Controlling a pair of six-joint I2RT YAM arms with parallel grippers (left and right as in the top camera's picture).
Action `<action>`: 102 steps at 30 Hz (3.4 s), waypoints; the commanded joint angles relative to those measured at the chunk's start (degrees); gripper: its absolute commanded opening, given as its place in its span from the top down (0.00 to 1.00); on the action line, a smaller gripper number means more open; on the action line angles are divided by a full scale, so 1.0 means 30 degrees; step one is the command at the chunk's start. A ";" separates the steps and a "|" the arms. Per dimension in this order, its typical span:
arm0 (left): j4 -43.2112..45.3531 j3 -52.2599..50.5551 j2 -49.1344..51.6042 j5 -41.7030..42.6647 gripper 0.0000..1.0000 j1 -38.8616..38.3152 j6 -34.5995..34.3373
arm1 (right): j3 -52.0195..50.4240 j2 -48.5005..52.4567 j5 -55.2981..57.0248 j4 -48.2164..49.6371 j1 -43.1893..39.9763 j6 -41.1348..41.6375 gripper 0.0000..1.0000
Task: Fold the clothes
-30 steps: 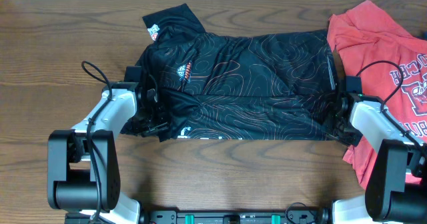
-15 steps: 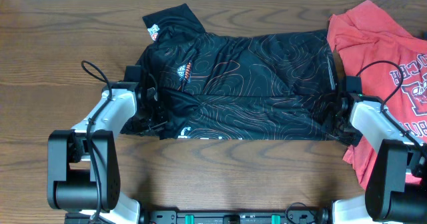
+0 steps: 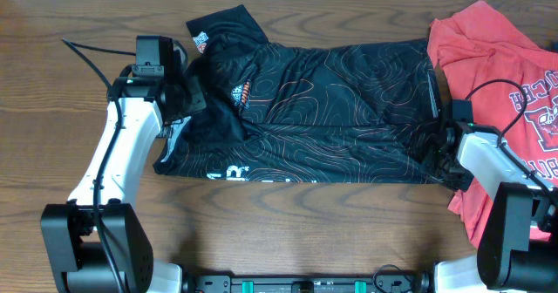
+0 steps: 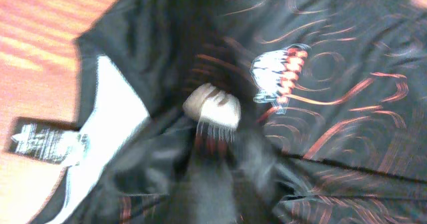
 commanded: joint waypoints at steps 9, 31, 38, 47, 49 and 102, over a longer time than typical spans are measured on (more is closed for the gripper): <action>-0.3104 -0.0364 0.0146 -0.1894 0.57 0.0124 -0.0306 | -0.0517 0.0328 -0.0313 0.0073 -0.0146 -0.0087 0.69; 0.1348 -0.6499 0.0160 -0.3351 0.31 0.1209 -0.0801 | 0.0561 0.0306 -0.2310 0.1501 -0.0197 -0.2368 0.48; 0.1545 -0.6951 0.0160 -0.2492 0.63 0.1202 -0.0801 | 0.0321 0.0313 -0.2310 0.0525 -0.0240 -0.1778 0.75; 0.2346 -0.7898 0.0160 -0.2521 0.94 0.1202 -0.0794 | 0.0321 0.0313 -0.2310 -0.0357 -0.0240 -0.1785 0.94; 0.2492 -0.7898 0.0160 -0.2601 0.94 0.1202 -0.0772 | 0.0321 0.0313 -0.2310 -0.0532 -0.0240 -0.1785 0.94; 0.4371 0.4925 0.4306 0.2645 0.02 0.2142 0.2018 | 0.3781 -0.5260 -0.6812 -0.4801 -0.0131 -0.3104 0.30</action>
